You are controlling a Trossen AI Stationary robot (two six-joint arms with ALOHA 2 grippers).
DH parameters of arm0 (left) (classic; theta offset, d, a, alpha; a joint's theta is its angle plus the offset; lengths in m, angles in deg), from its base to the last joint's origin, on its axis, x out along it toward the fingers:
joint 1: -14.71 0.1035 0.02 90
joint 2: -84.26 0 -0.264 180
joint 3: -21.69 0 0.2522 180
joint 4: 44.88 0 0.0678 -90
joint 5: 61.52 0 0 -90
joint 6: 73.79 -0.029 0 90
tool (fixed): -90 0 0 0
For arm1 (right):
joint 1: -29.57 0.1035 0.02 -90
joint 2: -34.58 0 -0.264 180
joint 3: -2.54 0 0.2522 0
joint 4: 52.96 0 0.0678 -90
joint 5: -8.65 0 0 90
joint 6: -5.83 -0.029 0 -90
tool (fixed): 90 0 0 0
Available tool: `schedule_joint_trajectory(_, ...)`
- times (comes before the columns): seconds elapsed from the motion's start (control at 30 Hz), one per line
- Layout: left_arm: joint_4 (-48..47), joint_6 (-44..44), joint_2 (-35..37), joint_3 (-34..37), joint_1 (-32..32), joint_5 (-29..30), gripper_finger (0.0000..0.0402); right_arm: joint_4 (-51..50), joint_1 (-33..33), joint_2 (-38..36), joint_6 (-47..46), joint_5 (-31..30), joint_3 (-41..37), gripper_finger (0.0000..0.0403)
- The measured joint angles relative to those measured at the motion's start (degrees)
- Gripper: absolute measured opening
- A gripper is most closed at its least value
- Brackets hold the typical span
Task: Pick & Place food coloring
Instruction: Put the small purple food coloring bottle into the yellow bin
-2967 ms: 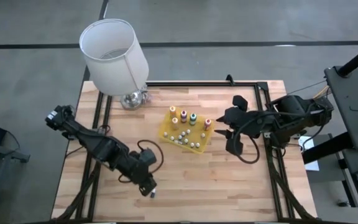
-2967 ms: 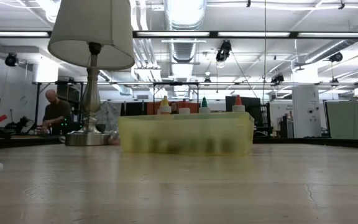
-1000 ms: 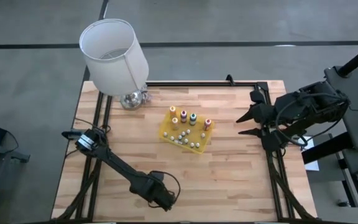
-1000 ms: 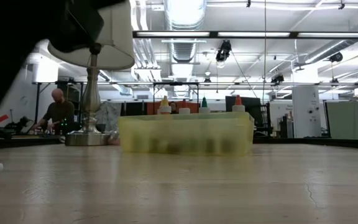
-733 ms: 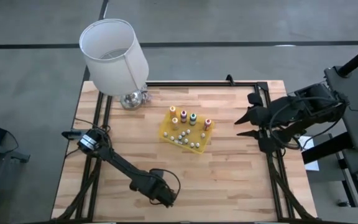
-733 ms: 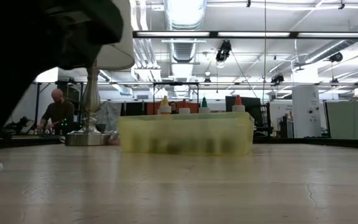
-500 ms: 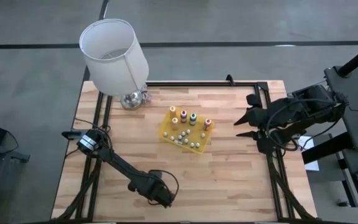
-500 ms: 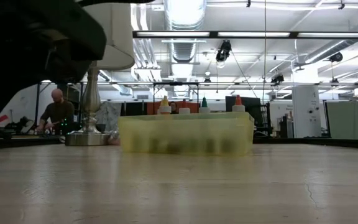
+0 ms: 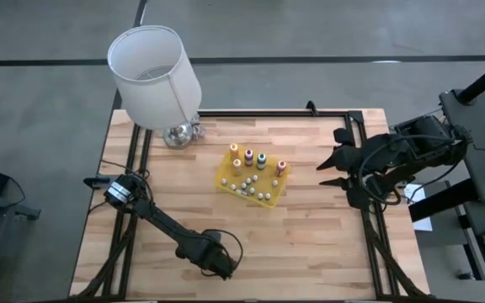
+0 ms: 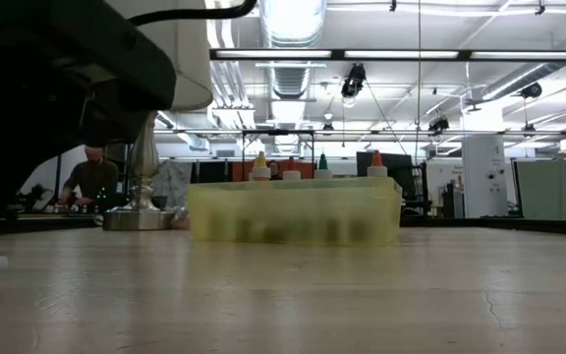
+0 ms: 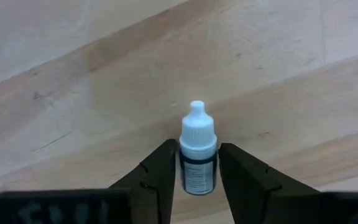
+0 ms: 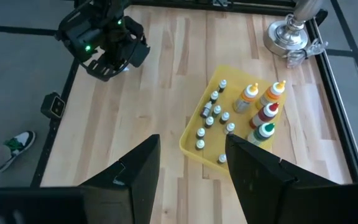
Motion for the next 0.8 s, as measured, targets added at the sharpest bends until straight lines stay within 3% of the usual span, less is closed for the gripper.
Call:
schedule_joint_trajectory(0.23,0.5,0.45,0.0,0.38,0.0,-0.37,0.0096,0.24,0.0,0.0,0.0,-0.02,0.16,0.0173)
schedule_joint_trajectory(0.5,0.67,-0.05,0.0,-0.03,0.0,-0.33,0.0051,0.35,0.0,0.0,0.0,-0.09,0.16,0.0173)
schedule_joint_trajectory(0.8,0.56,-0.07,3.41,-0.13,0.06,0.06,0.0059,0.24,0.0,-0.12,0.22,-0.07,1.18,0.0173)
